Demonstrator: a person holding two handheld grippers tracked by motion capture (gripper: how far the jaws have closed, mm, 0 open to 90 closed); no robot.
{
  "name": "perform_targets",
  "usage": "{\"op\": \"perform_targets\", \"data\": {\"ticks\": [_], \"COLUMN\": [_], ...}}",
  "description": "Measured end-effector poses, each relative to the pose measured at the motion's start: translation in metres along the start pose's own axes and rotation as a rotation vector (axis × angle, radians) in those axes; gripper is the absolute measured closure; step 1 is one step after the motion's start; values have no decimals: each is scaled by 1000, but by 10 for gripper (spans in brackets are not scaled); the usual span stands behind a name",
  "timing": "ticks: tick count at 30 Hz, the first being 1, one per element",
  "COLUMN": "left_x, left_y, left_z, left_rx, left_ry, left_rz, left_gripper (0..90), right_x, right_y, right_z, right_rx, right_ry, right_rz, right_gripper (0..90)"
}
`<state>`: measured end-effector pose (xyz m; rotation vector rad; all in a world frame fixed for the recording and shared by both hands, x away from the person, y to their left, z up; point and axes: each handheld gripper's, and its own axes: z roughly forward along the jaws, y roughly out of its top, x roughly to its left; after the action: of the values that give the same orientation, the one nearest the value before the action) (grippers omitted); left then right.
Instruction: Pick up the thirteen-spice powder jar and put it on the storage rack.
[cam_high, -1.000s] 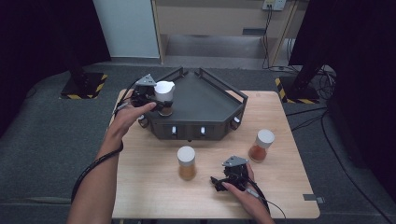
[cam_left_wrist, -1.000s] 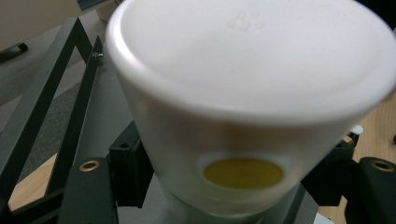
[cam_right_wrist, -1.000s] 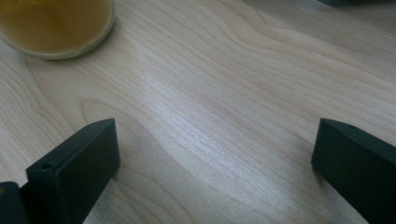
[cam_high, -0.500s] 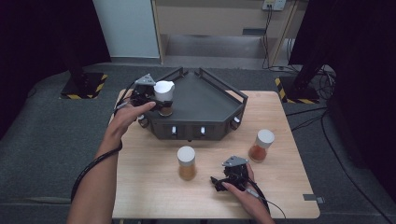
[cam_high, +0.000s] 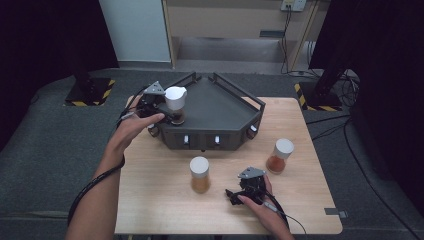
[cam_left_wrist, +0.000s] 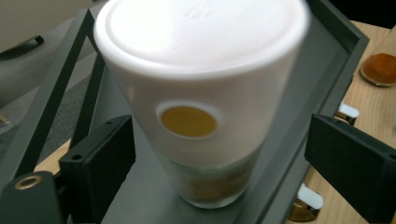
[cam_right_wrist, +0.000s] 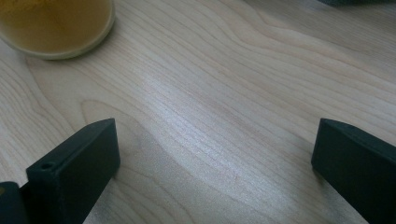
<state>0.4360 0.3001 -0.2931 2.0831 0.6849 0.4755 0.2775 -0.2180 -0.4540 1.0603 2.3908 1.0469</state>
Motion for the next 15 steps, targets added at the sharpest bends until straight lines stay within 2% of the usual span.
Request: {"op": "perform_targets", "data": {"ticks": [7,10,15], "left_x": [-18,-27,-39], "left_y": [-8,-18,-35], "left_z": [-19,-30,-48], "left_rx": [-11,-30,-29], "left_ry": [45,63,95], "left_rz": [-14,-27,-45], "left_gripper": [45,45,45], "right_x": [0,0,0], "right_y": [0,0,0], "right_z": [0,0,0], "right_rx": [2,2,2], "right_ry": [0,0,-1], "right_rz": [1,2,-1], "right_gripper": [12,12,12]}}
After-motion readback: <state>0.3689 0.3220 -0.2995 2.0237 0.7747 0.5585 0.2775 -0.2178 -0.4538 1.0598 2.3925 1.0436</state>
